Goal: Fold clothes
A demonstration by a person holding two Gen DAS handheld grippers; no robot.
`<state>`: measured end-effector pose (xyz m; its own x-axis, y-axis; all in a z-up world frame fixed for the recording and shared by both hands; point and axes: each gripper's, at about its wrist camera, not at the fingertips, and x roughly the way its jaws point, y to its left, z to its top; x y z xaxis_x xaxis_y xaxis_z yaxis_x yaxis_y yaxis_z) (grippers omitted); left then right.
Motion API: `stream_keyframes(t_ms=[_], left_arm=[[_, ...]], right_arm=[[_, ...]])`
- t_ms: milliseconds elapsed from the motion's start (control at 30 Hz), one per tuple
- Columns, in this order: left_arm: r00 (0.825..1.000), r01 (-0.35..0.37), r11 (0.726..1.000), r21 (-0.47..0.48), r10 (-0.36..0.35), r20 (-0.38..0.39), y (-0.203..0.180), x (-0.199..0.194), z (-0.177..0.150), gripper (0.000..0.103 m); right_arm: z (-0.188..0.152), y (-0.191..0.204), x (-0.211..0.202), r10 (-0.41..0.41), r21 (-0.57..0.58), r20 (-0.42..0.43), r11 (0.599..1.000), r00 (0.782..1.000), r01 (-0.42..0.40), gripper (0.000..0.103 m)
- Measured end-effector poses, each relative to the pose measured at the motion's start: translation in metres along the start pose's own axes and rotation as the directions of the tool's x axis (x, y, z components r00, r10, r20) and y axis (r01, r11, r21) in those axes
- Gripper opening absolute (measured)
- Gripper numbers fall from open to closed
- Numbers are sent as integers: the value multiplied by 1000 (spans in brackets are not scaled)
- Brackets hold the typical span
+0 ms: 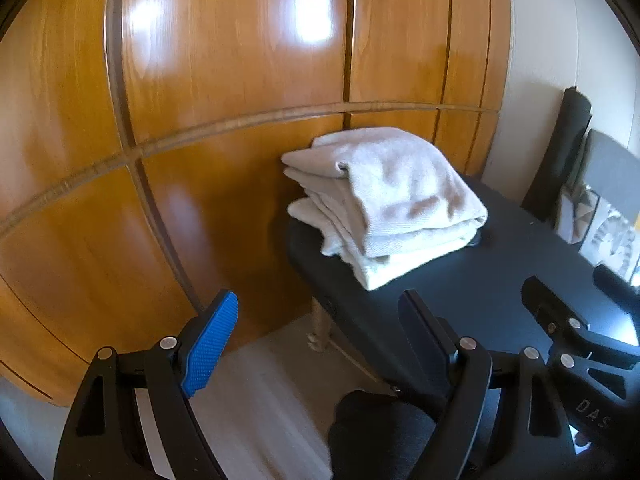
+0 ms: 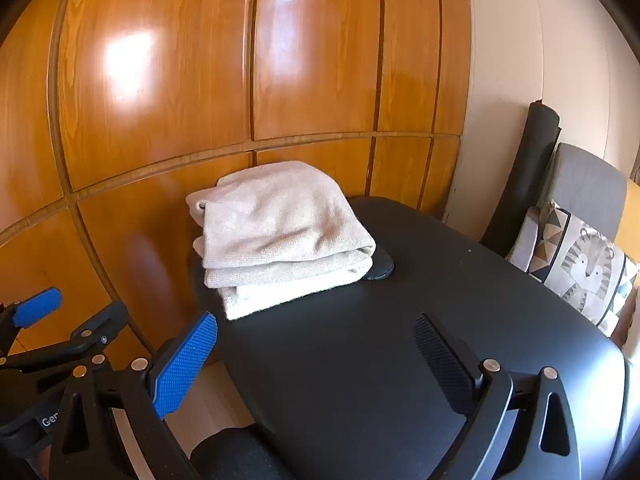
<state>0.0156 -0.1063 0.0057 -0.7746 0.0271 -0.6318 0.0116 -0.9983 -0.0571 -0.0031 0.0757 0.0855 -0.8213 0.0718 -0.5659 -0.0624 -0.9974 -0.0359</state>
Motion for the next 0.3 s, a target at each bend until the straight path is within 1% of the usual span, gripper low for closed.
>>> stream_keyframes(t_ms=[200,300], left_arm=[[1000,0,1000,-30,0,8,4,3,-4,85],[1000,-12,1000,-28,12,5,4,5,-4,85]], right_arm=[[-1,0,0,-1,-1,4,1000,1000,1,102],[-2,0,1,5,0,2,1000,1000,-5,102]])
